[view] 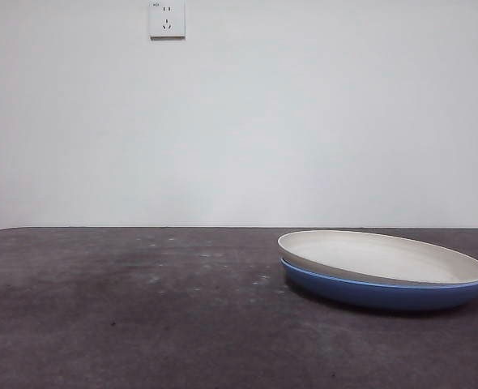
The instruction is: Pick up the white plate, put it on the blue plate, put it on desk
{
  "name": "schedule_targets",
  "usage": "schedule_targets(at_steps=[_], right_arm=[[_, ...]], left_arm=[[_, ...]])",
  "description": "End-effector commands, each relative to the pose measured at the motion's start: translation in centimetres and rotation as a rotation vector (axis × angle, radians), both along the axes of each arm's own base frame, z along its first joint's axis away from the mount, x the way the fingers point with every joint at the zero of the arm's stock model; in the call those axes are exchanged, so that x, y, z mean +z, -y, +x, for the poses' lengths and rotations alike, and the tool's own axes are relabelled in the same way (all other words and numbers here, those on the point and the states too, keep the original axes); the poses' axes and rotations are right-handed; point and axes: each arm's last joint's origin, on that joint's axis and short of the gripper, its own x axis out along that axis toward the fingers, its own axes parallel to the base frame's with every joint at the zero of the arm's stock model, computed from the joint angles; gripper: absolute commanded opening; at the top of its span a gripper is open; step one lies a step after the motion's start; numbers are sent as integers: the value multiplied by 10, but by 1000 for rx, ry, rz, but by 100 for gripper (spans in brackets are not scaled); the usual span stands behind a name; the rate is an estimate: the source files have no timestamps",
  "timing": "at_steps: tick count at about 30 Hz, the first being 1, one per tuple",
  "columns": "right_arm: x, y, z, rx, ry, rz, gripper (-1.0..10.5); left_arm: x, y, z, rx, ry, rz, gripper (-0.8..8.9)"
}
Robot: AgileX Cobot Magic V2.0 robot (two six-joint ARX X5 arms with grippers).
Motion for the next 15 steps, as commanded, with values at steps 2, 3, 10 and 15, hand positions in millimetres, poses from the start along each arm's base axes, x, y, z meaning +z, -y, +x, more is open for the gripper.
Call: schedule_targets(at_steps=[2, 3, 10, 15], right_arm=[[5, 0, 1, -16, 0, 20, 399], [5, 0, 0, -20, -4, 23, 398], [4, 0, 0, -39, -21, 30, 398], [0, 2, 12, -146, -70, -31, 398]], left_arm=[[-7, 2, -1, -73, -1, -10, 371], [-6, 2, -1, -75, 3, -9, 371], [-5, 2, 0, -76, 26, -19, 371], [-5, 2, 0, -75, 26, -19, 372]])
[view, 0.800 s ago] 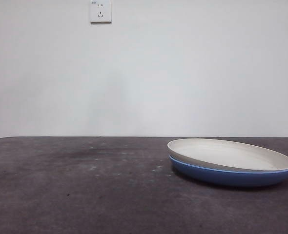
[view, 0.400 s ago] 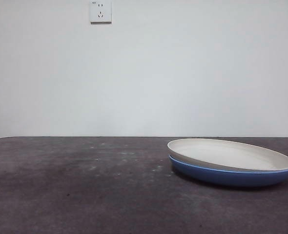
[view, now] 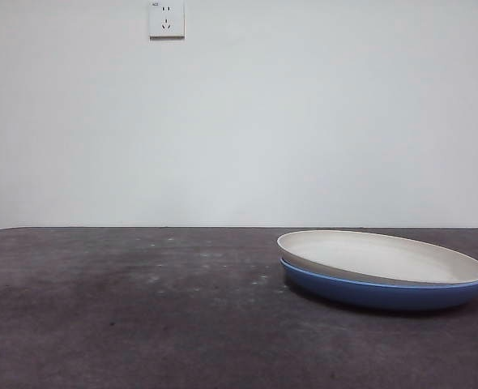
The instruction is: Pick up the white plate, put it on the blue plate, put it on desk
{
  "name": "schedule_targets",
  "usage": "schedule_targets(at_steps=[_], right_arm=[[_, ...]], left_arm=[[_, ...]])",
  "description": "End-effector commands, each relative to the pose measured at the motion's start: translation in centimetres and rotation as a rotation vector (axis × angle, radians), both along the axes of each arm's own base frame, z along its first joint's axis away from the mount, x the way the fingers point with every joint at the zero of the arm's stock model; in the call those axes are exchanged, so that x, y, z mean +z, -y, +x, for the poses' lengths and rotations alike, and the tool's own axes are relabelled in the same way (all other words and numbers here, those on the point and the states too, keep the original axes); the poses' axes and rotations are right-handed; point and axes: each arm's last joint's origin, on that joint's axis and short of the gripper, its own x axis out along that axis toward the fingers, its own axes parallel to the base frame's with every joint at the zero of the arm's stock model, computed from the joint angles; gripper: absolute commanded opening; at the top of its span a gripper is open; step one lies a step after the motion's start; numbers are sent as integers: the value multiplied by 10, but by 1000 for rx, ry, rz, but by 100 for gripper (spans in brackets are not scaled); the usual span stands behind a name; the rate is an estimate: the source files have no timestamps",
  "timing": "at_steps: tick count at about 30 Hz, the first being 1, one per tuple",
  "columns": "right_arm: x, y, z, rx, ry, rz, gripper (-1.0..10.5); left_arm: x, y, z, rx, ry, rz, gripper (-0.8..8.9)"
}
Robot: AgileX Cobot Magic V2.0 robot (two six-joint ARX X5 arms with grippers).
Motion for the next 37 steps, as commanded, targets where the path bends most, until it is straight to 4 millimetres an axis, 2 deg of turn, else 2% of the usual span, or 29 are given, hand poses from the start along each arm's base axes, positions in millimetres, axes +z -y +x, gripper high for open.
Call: schedule_targets(at_steps=[1, 5, 9, 14, 18, 25, 35, 37], right_arm=[[1, 0, 11, -61, -32, -25, 398], [-9, -1, 40, -104, -93, -79, 398], [-23, -5, 78, -104, -133, -88, 398], [-54, -8, 125, -102, -225, -110, 397], [-82, -9, 154, -104, -283, -120, 397], [-117, -6, 184, -122, -339, -126, 360], [-145, -5, 201, -129, -383, -126, 309], [-149, -5, 203, -131, -389, -123, 268]], left_arm=[[2, 1, 1, -16, 17, -5, 371], [2, 1, 1, -17, 19, -4, 372], [2, 1, 1, -17, 19, -3, 371], [2, 1, 1, -17, 16, -2, 372], [2, 1, 1, -17, 15, -2, 372], [2, 1, 1, -17, 15, -2, 371], [2, 1, 1, -17, 15, -2, 371], [2, 1, 1, -17, 15, -2, 372]])
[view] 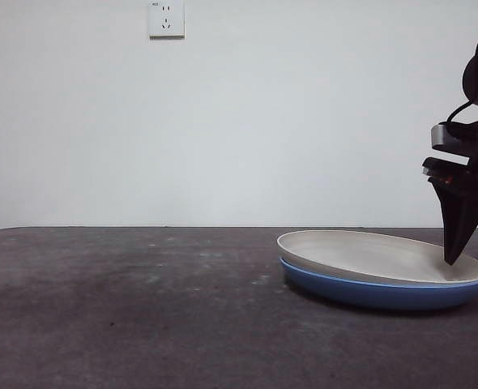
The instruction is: Pick up the white plate, put it on the blue plate, put it on desk
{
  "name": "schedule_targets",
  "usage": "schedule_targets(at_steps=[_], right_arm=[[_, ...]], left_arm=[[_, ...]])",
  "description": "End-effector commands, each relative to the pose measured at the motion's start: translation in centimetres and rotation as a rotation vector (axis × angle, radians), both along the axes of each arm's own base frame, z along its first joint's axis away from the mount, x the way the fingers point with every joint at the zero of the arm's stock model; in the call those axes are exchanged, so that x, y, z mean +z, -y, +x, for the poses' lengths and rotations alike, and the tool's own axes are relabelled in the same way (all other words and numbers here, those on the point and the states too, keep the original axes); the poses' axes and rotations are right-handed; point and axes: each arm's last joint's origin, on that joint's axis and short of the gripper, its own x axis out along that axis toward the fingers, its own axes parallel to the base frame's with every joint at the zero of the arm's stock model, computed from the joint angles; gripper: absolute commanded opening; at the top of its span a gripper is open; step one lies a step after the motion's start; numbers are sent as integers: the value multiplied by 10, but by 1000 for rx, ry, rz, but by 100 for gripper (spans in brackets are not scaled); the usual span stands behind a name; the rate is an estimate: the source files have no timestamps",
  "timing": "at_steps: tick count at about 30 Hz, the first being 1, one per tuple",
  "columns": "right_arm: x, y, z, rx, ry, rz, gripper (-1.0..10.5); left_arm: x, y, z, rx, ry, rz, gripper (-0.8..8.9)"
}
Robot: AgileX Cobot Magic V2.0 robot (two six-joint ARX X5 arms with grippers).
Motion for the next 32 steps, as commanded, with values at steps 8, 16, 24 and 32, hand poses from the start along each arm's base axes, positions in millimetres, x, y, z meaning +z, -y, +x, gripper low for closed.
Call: schedule_targets(at_steps=[8, 16, 24, 32], right_arm=[[-8, -1, 9, 1, -3, 10, 146], [-8, 0, 10, -8, -3, 2, 14], [-5, 7, 10, -50, 6, 14, 13], [24, 12, 1, -61, 99, 98, 13]], left_arm=[[2, 1, 1, -15, 14, -3, 372], [2, 1, 1, -15, 14, -3, 371], [2, 1, 1, -15, 13, -2, 371], [2, 1, 1, -15, 14, -2, 371]])
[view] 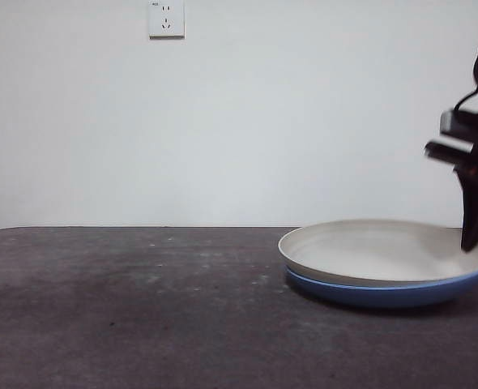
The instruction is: Pick up the white plate, put it on the blue plate, put it on desk
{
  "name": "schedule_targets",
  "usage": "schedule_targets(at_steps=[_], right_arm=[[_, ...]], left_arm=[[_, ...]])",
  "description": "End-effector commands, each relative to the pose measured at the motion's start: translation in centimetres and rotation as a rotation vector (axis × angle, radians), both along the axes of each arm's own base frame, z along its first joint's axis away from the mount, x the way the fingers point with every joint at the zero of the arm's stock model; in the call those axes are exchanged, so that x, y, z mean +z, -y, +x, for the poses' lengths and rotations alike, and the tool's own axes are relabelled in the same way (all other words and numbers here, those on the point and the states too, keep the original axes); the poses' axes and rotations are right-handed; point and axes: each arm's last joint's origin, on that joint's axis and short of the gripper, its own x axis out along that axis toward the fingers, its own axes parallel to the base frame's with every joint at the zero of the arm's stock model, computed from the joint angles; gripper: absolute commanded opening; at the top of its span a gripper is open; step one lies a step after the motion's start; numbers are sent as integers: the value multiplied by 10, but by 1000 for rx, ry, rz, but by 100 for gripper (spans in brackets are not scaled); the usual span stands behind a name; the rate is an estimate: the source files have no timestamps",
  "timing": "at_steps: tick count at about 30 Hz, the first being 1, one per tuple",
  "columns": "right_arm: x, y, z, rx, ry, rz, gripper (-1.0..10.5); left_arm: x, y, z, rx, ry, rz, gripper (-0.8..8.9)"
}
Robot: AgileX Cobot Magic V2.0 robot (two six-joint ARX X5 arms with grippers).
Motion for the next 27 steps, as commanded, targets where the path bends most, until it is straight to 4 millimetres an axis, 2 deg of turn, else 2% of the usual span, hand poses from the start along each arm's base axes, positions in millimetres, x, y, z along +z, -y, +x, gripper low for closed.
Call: schedule_targets(at_steps=[1, 7, 11, 17, 21, 27], right_arm=[[16, 0, -2, -3, 57, 26, 13], [42, -4, -13, 11, 138, 105, 13], [47, -12, -15, 23, 157, 137, 13], [51, -44, -12, 78, 200, 191, 13], [49, -66, -8, 100, 222, 240, 13], [28, -97, 2, 121, 177, 262, 13]], left_arm=[[2, 1, 1, -15, 14, -2, 371], [2, 1, 1, -15, 14, -3, 372], [2, 1, 1, -15, 14, -3, 371], [2, 1, 1, -15, 14, -3, 371], [2, 1, 1, -15, 14, -2, 371], [2, 1, 1, -15, 14, -2, 371]])
